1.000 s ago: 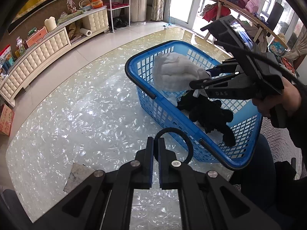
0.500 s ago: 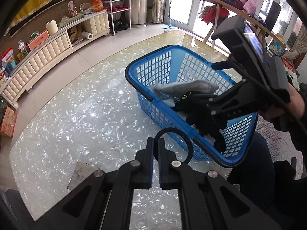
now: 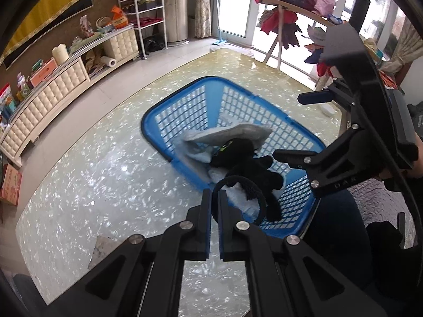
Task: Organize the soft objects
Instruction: 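Lower the black rubber ring into the basket and open the left gripper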
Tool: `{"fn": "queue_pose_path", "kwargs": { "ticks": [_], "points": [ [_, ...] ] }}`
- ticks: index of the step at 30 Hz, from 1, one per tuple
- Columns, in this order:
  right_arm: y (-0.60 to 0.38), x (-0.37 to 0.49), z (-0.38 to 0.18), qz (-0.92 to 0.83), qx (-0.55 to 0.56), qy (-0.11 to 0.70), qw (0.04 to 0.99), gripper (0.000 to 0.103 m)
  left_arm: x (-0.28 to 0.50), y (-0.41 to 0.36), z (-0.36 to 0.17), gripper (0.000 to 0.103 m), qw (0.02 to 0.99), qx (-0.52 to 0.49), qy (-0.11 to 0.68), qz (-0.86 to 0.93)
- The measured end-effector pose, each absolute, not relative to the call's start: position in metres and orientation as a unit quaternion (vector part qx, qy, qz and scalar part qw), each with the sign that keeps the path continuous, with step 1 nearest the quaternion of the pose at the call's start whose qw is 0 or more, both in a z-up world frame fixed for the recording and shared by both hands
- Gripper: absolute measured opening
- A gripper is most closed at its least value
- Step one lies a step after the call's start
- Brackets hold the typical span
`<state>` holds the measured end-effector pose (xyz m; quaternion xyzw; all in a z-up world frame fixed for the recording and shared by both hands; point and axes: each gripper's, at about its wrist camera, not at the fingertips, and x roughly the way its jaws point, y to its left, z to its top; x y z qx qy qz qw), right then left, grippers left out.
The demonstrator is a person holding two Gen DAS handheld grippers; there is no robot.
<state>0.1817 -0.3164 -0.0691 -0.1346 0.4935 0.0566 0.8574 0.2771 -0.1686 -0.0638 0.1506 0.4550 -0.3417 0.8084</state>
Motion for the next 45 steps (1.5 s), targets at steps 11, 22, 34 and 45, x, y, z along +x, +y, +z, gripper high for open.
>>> {"fn": "queue_pose_path", "kwargs": {
  "ticks": [11, 22, 34, 45],
  "points": [
    [-0.355, 0.151, -0.062, 0.048, -0.091, 0.486, 0.868, 0.103, 0.271, -0.218, -0.063, 0.003, 0.794, 0.171, 0.454, -0.366],
    [-0.377, 0.145, -0.073, 0.04, -0.063, 0.494, 0.866, 0.103, 0.278, -0.268, -0.088, 0.003, 0.769, 0.192, 0.473, -0.384],
    [-0.395, 0.143, -0.081, 0.036, -0.039, 0.501, 0.864, 0.103, 0.292, -0.309, -0.119, 0.003, 0.746, 0.199, 0.497, -0.397],
    [-0.395, 0.145, -0.084, 0.043, -0.033, 0.502, 0.863, 0.103, 0.295, -0.315, -0.126, 0.064, 0.747, 0.218, 0.494, -0.387]
  ]
}}
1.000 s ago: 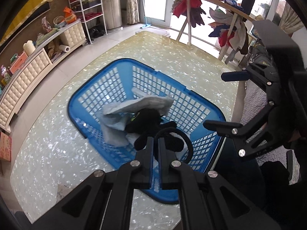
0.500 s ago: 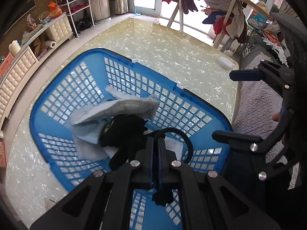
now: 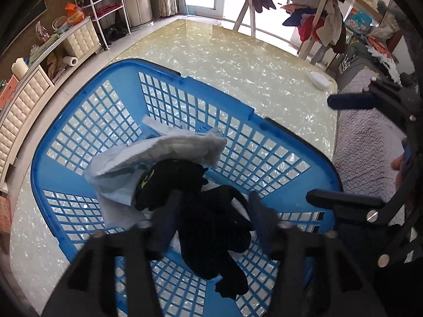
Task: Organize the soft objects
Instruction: 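Lower the black rubber ring into the basket and open the left gripper, then withdraw the right tool from the basket toward the grey felt pad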
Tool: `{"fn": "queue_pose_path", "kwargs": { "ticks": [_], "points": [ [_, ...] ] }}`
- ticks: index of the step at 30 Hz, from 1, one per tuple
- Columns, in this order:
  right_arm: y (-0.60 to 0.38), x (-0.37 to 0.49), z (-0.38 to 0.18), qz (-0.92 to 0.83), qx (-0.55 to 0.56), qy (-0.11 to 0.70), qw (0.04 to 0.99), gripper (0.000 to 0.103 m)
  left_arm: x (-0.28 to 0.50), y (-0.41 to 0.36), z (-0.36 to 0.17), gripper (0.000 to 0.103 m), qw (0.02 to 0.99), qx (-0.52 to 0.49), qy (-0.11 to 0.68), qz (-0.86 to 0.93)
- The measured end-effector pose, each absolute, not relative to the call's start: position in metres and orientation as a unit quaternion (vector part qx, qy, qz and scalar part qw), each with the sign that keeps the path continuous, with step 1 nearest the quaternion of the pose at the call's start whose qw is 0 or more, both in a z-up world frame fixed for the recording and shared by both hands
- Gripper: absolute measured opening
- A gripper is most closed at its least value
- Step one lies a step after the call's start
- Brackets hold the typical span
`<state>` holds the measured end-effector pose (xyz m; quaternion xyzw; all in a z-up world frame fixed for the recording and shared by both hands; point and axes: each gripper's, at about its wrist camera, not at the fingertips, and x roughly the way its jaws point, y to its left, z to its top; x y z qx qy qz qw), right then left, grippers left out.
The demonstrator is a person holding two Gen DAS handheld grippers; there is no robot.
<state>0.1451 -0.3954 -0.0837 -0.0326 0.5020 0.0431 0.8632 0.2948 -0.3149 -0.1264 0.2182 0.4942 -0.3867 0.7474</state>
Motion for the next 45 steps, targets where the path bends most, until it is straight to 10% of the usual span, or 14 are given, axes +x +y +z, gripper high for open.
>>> {"fn": "queue_pose_path", "kwargs": {
  "ticks": [3, 29, 45],
  "points": [
    [-0.395, 0.146, -0.085, 0.044, -0.031, 0.504, 0.862, 0.103, 0.297, -0.311, -0.123, 0.078, 0.751, 0.21, 0.491, -0.388],
    [-0.356, 0.137, -0.064, 0.059, -0.025, 0.494, 0.867, 0.103, 0.275, -0.229, -0.081, 0.103, 0.795, 0.161, 0.467, -0.354],
    [-0.261, 0.151, -0.059, 0.12, -0.073, 0.492, 0.859, 0.103, 0.256, -0.104, -0.075, 0.103, 0.829, 0.116, 0.462, -0.294]
  ]
}}
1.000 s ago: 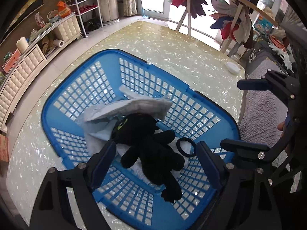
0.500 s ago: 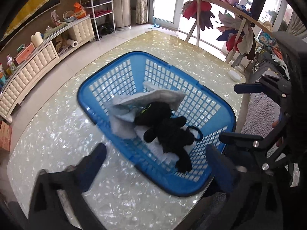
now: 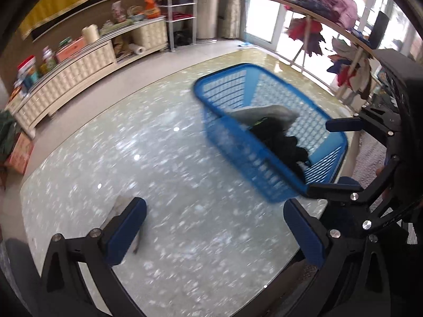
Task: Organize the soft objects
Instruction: 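Withdraw the right tool from the basket toward the grey felt pad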
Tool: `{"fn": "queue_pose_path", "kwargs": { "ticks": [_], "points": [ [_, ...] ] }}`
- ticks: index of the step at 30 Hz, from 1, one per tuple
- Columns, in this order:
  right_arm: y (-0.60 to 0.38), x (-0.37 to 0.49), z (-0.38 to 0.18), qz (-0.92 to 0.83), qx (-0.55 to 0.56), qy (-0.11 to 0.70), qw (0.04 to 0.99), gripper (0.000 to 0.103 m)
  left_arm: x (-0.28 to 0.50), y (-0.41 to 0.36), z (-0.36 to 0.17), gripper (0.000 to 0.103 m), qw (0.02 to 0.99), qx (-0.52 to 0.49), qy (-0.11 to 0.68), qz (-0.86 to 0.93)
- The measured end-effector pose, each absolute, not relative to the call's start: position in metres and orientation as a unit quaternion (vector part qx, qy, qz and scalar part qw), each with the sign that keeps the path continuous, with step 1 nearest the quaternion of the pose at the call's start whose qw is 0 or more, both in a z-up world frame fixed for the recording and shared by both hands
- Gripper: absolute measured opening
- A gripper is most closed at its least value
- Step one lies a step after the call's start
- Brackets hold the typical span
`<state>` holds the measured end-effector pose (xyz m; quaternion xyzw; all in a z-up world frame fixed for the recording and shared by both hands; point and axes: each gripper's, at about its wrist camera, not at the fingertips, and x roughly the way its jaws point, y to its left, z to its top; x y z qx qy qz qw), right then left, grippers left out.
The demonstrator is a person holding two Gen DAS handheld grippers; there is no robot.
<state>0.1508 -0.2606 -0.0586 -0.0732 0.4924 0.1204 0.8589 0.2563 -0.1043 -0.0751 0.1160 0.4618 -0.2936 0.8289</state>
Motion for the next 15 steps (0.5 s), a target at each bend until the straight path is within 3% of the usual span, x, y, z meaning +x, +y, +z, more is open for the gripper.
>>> {"fn": "queue_pose_path", "kwargs": {
  "ticks": [15],
  "points": [
    [-0.158, 0.171, -0.078, 0.191, -0.125, 0.499, 0.836, 0.103, 0.237, 0.008, -0.095, 0.103, 0.849, 0.074, 0.477, -0.214]
  ]
}}
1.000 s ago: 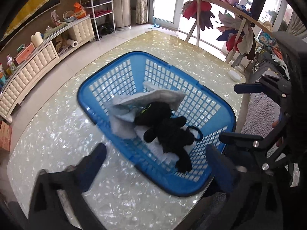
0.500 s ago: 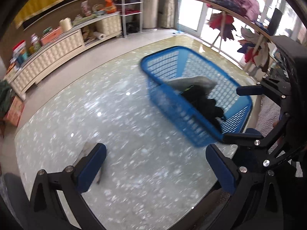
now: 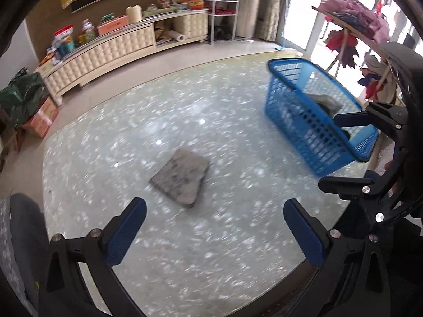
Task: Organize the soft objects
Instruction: 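Withdraw the right tool from the basket toward the grey felt pad, then grasp the grey felt pad by its edge with the right gripper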
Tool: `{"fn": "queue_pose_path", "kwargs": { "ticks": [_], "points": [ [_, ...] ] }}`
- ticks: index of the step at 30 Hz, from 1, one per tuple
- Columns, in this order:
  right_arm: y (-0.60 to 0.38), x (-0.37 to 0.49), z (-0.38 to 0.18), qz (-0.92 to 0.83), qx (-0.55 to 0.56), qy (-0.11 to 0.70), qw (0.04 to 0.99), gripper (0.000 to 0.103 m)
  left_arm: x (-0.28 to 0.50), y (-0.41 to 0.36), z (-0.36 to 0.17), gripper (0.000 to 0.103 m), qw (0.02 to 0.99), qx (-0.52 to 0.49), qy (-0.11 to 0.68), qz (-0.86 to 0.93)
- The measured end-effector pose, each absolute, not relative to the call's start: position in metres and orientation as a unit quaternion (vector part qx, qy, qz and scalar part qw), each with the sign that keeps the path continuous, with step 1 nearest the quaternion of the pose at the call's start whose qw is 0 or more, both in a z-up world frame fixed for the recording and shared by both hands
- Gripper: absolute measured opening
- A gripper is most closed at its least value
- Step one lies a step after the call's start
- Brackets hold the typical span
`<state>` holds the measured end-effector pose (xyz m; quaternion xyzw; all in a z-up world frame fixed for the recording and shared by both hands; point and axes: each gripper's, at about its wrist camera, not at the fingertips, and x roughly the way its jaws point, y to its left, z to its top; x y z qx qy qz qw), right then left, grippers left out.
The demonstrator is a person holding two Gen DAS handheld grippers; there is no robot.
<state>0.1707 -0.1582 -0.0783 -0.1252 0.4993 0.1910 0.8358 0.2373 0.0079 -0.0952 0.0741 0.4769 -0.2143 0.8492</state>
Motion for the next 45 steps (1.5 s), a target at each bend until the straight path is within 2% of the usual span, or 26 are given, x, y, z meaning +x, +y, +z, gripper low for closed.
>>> {"fn": "queue_pose_path", "kwargs": {
  "ticks": [17, 33, 45],
  "points": [
    [-0.072, 0.211, -0.125, 0.232, -0.175, 0.52, 0.803, 0.103, 0.238, 0.101, -0.15, 0.103, 0.843, 0.018, 0.512, -0.162],
    [-0.02, 0.255, -0.182, 0.225, -0.19, 0.558, 0.776, 0.103, 0.263, 0.139, -0.192, 0.103, 0.835, -0.028, 0.526, -0.156],
    [-0.005, 0.294, -0.223, 0.197, -0.178, 0.581, 0.769, 0.102, 0.284, 0.146, -0.212, 0.103, 0.831, -0.017, 0.538, -0.142]
  ]
}}
